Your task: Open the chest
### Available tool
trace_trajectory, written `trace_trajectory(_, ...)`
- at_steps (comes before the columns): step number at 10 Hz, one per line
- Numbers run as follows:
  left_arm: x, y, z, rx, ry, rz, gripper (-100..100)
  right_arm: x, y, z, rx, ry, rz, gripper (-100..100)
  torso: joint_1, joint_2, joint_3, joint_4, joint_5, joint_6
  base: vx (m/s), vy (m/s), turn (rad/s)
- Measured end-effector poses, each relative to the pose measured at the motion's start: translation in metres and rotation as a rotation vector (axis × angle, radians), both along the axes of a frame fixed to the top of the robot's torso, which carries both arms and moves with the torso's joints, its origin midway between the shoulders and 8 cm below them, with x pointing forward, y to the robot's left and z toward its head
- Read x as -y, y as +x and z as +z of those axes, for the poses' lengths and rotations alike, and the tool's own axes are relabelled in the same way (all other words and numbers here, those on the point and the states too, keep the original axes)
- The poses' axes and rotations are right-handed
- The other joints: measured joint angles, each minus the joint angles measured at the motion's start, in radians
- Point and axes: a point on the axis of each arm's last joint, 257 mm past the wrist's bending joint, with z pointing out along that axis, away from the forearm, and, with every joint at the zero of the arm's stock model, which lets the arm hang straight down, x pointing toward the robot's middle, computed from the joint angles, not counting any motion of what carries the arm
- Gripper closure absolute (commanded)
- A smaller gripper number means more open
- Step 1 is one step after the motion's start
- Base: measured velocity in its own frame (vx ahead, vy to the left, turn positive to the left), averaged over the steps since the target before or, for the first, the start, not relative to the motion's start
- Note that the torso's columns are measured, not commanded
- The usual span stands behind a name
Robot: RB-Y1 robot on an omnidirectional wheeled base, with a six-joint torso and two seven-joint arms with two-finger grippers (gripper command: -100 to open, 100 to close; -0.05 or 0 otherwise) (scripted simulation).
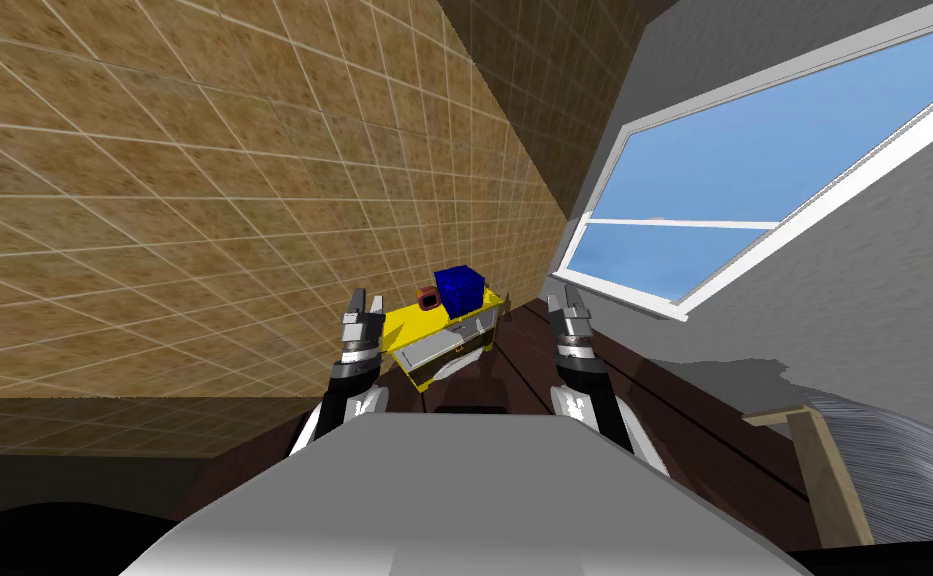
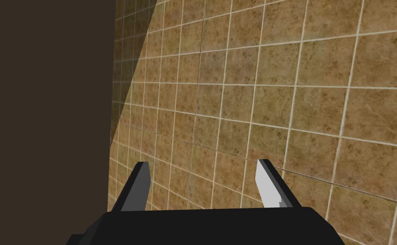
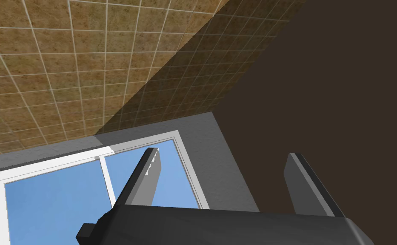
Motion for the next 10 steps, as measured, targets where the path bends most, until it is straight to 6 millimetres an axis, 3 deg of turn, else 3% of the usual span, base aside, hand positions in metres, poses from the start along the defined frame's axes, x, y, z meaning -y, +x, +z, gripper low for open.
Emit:
trace_trajectory(2,0.0,0.0,0.0,0.0,0.0,0.0,0,0.0,0.0,0.0,0.0,0.0,0.0,0,0.0,0.104,-0.209,0.105,0.0,0.0,0.0,0.0,0.0)
trace_trajectory(9,0.0,-0.0001,0.0002,0.0,0.0,0.0,0,0.0,-0.0001,0.0002,0.0,0.0,0.0,0,0.0,0.617,-1.235,0.617,0.0,0.0,-0.003,-0.001,0.001)
trace_trajectory(10,0.0,-0.0001,0.0002,0.0,0.0,0.0,-100,0.0,-0.0001,0.0002,0.0,0.0,0.0,0,0.0,0.691,-1.382,0.691,0.0,0.0,0.041,-0.026,0.042)
